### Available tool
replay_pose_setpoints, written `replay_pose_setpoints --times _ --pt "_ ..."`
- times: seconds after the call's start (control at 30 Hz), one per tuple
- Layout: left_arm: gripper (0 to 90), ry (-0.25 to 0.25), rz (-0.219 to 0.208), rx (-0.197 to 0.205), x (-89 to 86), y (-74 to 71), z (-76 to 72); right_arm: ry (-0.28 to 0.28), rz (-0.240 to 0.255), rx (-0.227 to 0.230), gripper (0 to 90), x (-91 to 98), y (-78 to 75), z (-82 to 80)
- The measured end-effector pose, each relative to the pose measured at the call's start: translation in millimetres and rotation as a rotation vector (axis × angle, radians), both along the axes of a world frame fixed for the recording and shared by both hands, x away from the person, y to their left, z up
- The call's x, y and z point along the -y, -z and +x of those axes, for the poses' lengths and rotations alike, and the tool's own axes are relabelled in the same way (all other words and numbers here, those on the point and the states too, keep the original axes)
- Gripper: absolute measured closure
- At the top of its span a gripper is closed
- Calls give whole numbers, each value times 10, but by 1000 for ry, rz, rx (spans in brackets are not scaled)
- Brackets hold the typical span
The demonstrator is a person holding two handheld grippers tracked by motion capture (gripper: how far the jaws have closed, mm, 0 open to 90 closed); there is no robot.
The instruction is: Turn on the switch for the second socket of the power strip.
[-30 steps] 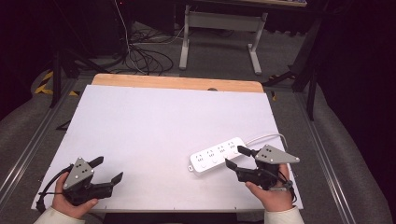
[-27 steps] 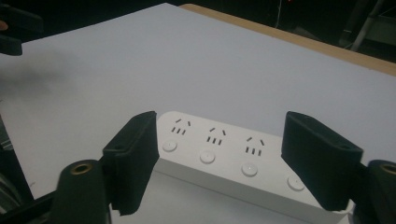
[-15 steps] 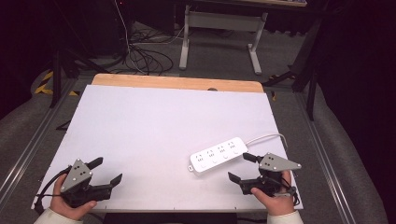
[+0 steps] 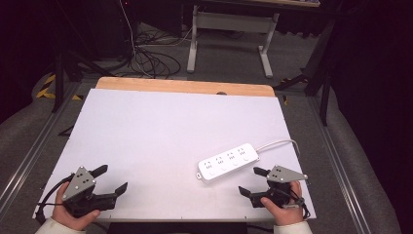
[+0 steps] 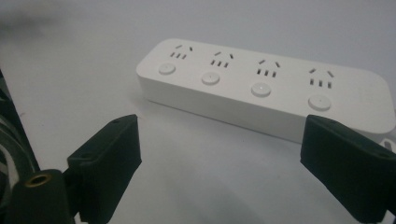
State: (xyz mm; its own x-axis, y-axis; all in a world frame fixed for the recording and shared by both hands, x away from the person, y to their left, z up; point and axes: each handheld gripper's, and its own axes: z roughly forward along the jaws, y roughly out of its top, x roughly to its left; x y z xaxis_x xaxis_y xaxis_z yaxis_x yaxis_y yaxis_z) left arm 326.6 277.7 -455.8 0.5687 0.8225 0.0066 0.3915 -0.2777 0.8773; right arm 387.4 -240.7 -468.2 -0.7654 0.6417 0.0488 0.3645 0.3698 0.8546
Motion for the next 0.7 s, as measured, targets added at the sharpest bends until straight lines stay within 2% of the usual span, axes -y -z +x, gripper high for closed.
replay_pose_setpoints --times 0.13,0.37,0.47,0.57,0.7 --pt "143 0 0 -1 1 7 3 -2 -22 -10 127 -16 67 2" --pt "137 0 10 2 6 23 0 -6 -48 -1 118 -41 163 -8" --pt "136 2 27 9 13 29 7 -2 -56 -4 118 -48 217 -9" --pt "136 -2 32 10 12 34 13 -2 -53 -4 122 -54 219 -5" --pt "134 -6 31 6 9 37 21 28 -47 9 129 -45 197 -11"
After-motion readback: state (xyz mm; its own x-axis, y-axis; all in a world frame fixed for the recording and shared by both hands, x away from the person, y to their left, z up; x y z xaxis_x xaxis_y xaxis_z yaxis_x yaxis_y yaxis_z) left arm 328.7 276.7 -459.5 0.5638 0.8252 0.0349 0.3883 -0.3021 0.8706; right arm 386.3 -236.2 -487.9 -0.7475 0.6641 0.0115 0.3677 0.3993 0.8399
